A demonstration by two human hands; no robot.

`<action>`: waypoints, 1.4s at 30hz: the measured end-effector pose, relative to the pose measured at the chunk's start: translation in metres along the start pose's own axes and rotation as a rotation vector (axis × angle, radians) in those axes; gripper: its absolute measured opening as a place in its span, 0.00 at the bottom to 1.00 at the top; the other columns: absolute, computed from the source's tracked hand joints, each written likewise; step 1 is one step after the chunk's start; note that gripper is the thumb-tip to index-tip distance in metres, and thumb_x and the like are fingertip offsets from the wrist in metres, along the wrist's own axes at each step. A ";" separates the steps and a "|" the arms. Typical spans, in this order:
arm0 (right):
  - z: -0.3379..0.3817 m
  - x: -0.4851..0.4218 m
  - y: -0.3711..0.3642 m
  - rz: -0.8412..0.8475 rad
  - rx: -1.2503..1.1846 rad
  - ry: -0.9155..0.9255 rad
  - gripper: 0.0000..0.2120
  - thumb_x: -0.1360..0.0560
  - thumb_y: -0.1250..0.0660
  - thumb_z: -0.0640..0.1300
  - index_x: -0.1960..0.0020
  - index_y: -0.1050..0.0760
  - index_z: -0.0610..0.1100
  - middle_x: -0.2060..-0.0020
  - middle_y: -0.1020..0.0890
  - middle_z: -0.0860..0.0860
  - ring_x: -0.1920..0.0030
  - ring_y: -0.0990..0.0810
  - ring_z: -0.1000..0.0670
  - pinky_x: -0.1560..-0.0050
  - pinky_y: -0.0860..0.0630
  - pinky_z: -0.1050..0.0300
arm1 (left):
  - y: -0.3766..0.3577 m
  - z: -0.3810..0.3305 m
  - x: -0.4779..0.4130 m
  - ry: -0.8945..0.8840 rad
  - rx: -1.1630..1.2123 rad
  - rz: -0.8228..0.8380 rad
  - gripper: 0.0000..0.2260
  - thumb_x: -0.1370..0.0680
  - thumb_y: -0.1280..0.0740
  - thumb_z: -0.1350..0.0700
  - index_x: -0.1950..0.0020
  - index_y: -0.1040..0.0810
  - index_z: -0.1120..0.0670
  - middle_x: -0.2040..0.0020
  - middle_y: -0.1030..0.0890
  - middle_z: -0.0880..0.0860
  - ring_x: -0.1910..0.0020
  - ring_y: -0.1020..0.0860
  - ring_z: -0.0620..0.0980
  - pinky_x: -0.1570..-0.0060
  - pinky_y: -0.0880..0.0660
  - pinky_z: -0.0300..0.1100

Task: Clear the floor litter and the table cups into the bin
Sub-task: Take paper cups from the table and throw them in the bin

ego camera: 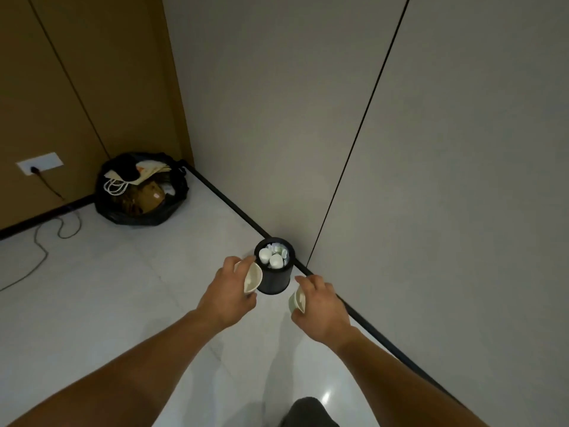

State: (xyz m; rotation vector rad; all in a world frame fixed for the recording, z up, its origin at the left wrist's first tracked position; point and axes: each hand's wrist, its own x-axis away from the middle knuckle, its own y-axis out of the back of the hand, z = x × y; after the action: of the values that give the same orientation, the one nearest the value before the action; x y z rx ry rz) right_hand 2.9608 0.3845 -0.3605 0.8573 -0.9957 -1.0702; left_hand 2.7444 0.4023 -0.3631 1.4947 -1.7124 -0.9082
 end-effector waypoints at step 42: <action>-0.162 -0.572 -0.326 0.190 -0.236 -0.496 0.34 0.27 0.32 0.54 0.26 0.42 0.53 0.30 0.34 0.51 0.34 0.32 0.47 0.39 0.29 0.54 | -0.385 0.270 -0.553 -0.253 -0.090 0.557 0.36 0.30 0.27 0.51 0.25 0.38 0.50 0.34 0.31 0.55 0.36 0.32 0.55 0.41 0.29 0.45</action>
State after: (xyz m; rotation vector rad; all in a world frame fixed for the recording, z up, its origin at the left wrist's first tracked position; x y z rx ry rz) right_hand 2.9245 0.8617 -0.8407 0.2977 -1.3000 -1.2339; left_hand 2.7752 0.9324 -0.8582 0.7939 -2.0876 -0.8743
